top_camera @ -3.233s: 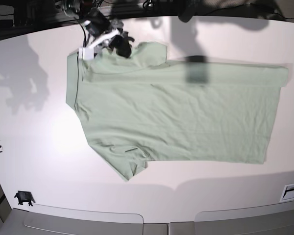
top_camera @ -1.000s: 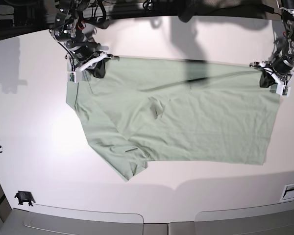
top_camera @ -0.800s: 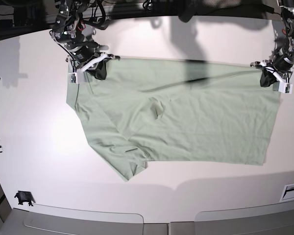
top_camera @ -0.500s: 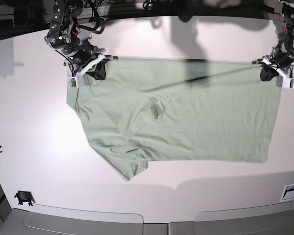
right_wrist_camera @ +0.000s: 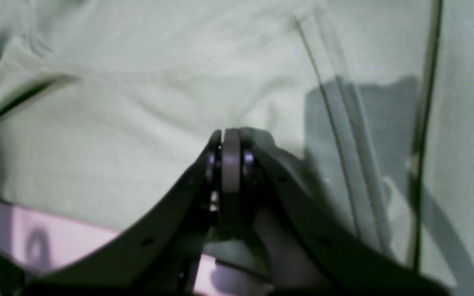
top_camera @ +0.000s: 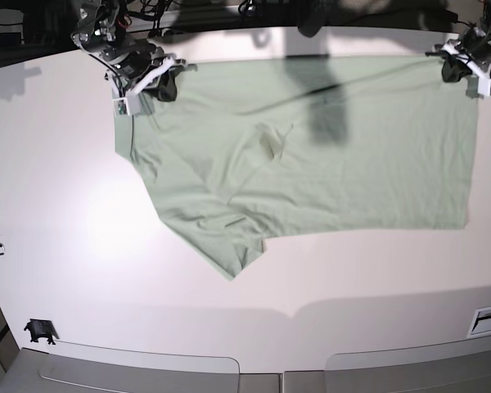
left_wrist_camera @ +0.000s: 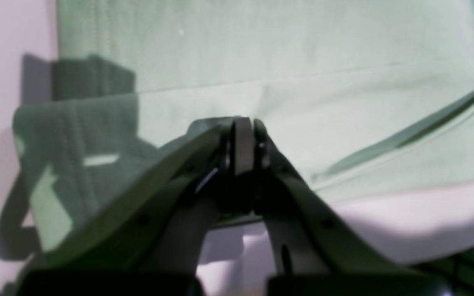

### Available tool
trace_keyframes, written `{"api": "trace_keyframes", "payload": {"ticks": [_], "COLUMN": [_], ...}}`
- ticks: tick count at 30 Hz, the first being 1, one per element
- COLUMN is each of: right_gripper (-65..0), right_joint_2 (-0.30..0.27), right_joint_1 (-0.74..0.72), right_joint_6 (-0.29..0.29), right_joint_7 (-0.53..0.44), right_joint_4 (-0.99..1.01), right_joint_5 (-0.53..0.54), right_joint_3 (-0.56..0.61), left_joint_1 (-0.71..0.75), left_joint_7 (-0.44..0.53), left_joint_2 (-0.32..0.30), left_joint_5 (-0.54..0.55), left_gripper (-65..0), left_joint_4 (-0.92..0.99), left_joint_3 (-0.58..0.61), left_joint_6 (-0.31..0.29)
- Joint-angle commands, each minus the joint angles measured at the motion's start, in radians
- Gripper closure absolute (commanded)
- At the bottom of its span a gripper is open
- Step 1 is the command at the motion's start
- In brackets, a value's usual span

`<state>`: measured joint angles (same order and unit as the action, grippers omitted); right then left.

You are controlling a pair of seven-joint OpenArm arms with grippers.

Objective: Fold the T-shirt properly
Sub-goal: 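Pull the folded edge with both grippers to fold it further over, then release with the right gripper and move it to the collar edge, grasp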

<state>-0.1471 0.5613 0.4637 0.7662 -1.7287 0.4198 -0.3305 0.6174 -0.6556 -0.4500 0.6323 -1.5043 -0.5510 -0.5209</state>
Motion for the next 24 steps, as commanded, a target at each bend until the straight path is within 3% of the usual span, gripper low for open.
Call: {"api": "trace_keyframes", "payload": {"ticks": [1,5,17,18,22,24], "right_gripper": [0.0,0.0,0.0,0.0,0.0,0.0], "right_joint_2": [-0.008,-0.008,-0.009,-0.009,-0.008,-0.008], "right_joint_1": [0.025,0.086,0.112,0.108,0.061,0.024], "right_joint_6": [-0.007,-0.008,-0.008,-0.008,-0.008,-0.008], "right_joint_7": [0.027,0.028,-0.046,-0.047,-0.057,-0.077], "right_joint_4": [-0.022,-0.075,-0.233,-0.266,-0.38,-0.41], "right_joint_5": [-0.019,-0.019,-0.019,-0.019,-0.024,-0.051], "right_joint_3": [-0.004,-0.003,-0.003,-0.003,-0.003,-0.003], "left_joint_1": [0.025,0.071,0.047,0.041,0.036,0.035], "left_joint_7": [-0.033,-0.039,-0.002,-0.002,0.046,0.068], "left_joint_2": [-0.01,-0.01,-0.011,-0.011,-0.011,-0.011], "left_joint_5": [-0.007,0.05,0.05,0.051,0.05,0.05], "left_gripper": [0.0,0.0,0.0,-1.5,-19.2,-21.8], "left_joint_4": [-0.003,-0.003,-0.102,-0.127,-0.232,-0.272], "left_joint_3": [-0.018,-0.032,-0.07,-0.084,-0.146,-0.17], "left_joint_6": [0.019,0.012,-0.006,-0.006,-0.006,-0.006]}}
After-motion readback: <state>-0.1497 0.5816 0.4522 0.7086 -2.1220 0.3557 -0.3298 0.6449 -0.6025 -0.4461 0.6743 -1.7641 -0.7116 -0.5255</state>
